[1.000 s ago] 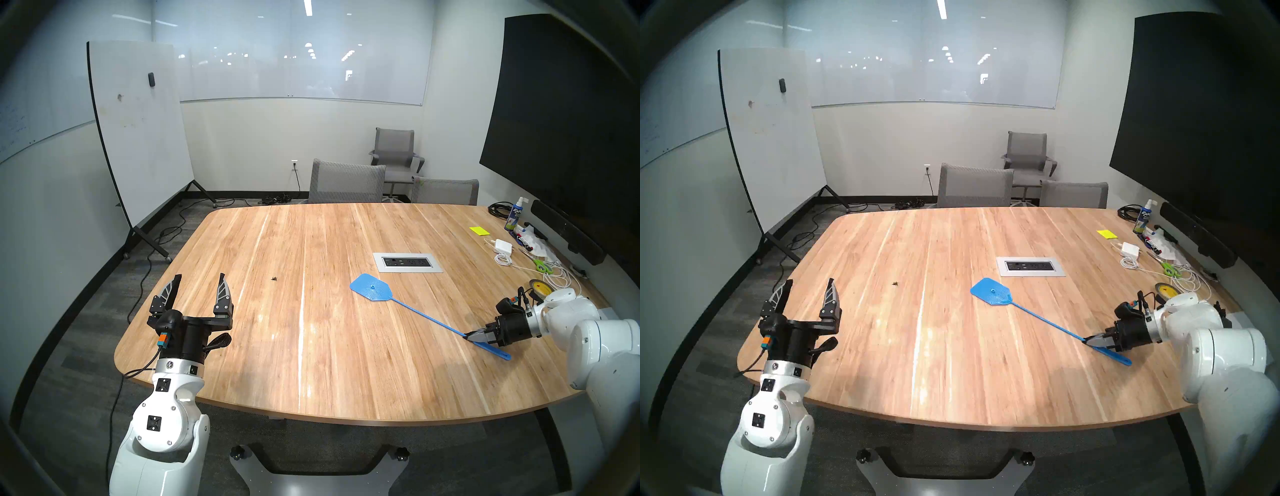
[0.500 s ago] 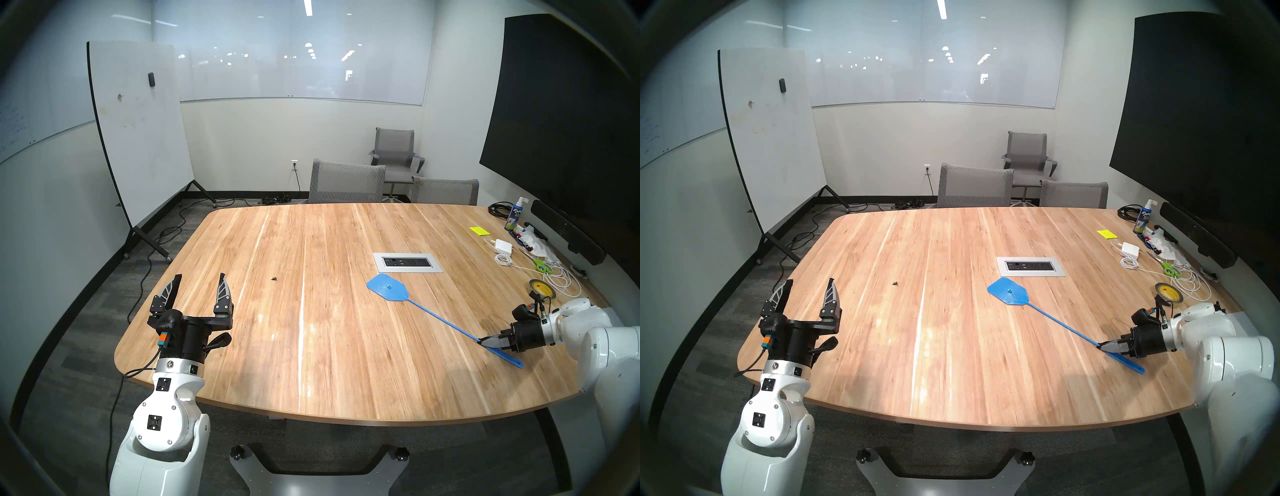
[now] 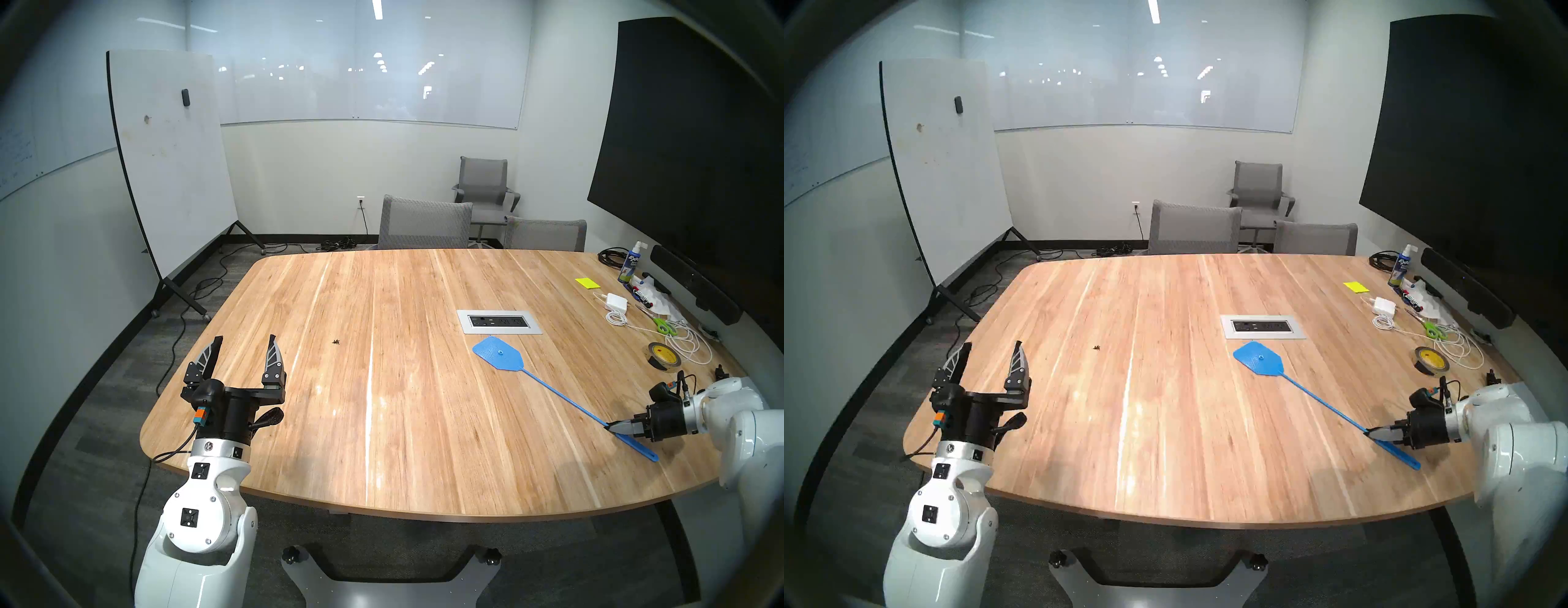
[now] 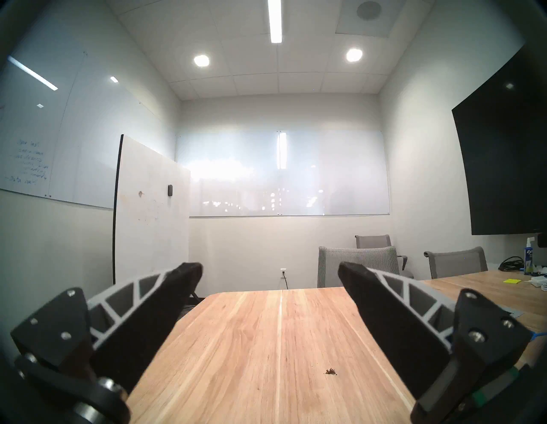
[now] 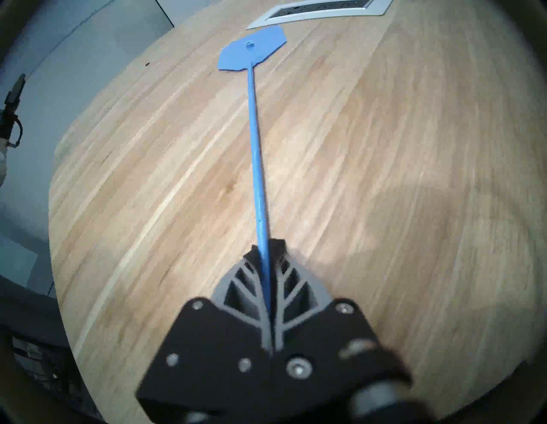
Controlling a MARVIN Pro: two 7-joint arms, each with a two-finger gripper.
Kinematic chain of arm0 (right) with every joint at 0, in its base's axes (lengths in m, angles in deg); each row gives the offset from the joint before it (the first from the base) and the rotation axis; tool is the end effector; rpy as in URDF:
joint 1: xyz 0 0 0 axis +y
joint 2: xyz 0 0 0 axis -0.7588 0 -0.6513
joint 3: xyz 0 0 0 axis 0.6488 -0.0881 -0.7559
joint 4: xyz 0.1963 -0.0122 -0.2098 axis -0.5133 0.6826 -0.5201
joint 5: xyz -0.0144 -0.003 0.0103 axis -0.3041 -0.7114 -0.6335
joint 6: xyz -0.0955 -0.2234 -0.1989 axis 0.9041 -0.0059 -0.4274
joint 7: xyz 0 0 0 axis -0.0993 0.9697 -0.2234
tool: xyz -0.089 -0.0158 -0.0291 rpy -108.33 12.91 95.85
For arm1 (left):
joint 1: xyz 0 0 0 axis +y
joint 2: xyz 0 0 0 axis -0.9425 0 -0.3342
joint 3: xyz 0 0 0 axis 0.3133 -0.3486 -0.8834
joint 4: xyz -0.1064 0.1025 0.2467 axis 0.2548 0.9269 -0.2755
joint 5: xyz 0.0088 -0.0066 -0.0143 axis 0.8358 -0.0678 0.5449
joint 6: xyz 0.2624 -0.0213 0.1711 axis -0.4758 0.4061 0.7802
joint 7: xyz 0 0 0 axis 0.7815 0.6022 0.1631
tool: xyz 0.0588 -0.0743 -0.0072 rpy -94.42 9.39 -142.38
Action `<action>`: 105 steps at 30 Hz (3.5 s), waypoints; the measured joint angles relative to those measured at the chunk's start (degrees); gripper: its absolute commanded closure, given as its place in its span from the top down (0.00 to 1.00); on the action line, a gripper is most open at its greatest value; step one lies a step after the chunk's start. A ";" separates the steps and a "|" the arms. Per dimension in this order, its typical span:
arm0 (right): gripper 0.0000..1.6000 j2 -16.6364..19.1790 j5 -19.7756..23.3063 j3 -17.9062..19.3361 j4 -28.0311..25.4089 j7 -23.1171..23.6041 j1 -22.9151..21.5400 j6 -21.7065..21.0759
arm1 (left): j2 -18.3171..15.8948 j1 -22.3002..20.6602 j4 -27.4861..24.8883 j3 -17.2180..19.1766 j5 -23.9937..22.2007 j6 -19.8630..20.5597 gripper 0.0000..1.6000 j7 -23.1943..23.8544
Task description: Swat a bug on table
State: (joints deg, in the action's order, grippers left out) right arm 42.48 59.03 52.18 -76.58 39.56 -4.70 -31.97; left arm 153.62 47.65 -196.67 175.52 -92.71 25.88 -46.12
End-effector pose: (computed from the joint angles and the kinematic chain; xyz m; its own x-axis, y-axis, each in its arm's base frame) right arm 0.3542 -0.3912 -0.3230 0.7414 0.2055 0.6388 0.5084 -0.7934 -0.3348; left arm 0.2850 0.0441 -0.2468 -0.3207 -0.0399 0.9464 0.0784 -0.9968 -0.0154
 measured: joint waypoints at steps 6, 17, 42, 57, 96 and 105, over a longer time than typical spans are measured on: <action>0.00 1.54 1.33 0.73 -0.26 -0.01 1.81 -1.32 | 0.00 -0.03 0.03 0.00 0.00 0.00 1.00 0.00; 0.00 3.81 3.83 2.07 -0.58 0.00 4.86 -3.05 | 0.01 -0.11 0.14 0.00 0.00 0.00 1.00 0.00; 0.49 6.83 8.93 4.17 -0.74 -0.02 10.37 -4.08 | 0.03 -0.21 0.18 0.00 0.00 -0.01 1.00 0.00; 1.00 7.90 10.93 4.46 -0.71 0.07 12.04 -2.77 | 0.03 -0.23 0.19 0.00 0.00 -0.01 1.00 0.00; 0.40 5.25 7.95 1.97 -11.37 -0.81 14.10 16.88 | 0.06 -0.35 0.38 0.00 0.00 -0.01 1.00 0.00; 0.25 5.17 8.27 2.03 -13.14 -0.32 15.50 18.95 | 0.07 -0.37 0.38 0.00 0.00 -0.01 1.00 0.00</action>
State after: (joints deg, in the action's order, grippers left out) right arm 47.65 67.31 54.20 -89.71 39.24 10.81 -13.01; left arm 153.69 47.28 -196.28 175.52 -92.70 25.87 -46.11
